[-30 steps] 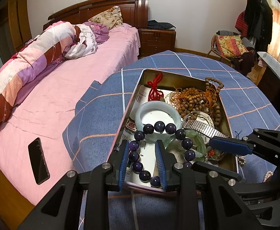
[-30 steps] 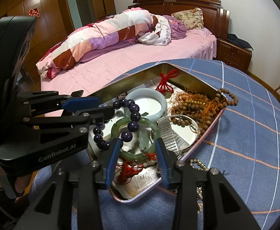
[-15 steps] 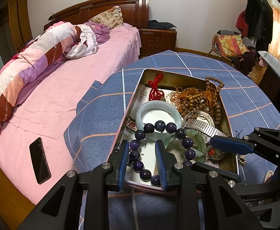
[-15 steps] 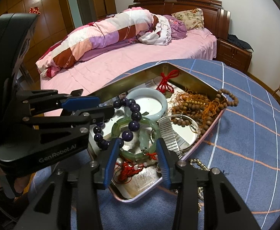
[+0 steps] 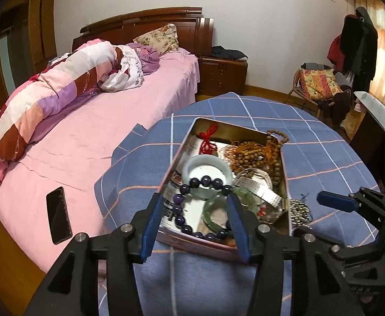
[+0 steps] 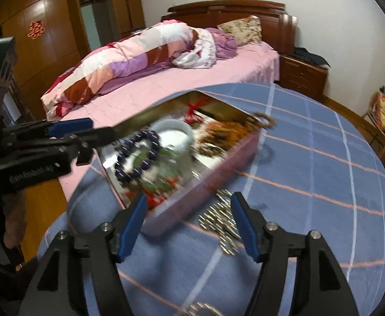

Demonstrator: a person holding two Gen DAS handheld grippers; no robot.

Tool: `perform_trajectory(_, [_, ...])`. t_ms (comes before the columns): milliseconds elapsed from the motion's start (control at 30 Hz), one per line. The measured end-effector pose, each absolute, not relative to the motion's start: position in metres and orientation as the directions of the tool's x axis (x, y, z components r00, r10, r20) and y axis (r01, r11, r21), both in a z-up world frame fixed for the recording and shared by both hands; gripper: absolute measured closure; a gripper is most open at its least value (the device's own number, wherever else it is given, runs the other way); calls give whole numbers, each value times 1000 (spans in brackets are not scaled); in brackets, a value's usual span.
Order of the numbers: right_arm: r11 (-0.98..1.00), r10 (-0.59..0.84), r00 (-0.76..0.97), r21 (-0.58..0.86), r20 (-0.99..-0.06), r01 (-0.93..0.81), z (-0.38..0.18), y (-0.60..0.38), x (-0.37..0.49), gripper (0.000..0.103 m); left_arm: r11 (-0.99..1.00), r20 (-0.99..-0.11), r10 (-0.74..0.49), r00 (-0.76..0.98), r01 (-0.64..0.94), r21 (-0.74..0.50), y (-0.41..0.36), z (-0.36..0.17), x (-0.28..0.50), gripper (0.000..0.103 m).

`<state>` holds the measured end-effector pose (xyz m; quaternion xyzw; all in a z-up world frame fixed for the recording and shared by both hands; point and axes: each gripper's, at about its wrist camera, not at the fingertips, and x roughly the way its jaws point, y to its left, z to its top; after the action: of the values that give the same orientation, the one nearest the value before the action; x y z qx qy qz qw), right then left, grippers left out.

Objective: Organize jewelry
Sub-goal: 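Grasp the pearl necklace from the table with the right tool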

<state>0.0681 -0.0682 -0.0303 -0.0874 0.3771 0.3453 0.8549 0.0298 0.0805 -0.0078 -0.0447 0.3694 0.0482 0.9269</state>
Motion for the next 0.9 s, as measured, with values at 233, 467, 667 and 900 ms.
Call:
perform_trajectory(233, [806,451,508,92,-734,-585,-38,-128,58,33,993,-677,54,734,-111,-42,66,-7,24,53])
perform_trajectory(467, [793,432,468,78,-771,-604,-52,-157,31,33,993,-706,34,708,-102,-55,51,-20,25,52])
perform_trajectory(667, [742,433,451,25,-780,-670,-62,-145,19,33,994,-710,21,704,-90,-60,41,-21,23,52])
perform_trajectory(900, [781,392,488,2,-780,-624,-73,-142,38,71,998,-704,-7,710,-39,-49,19,-18,20,52])
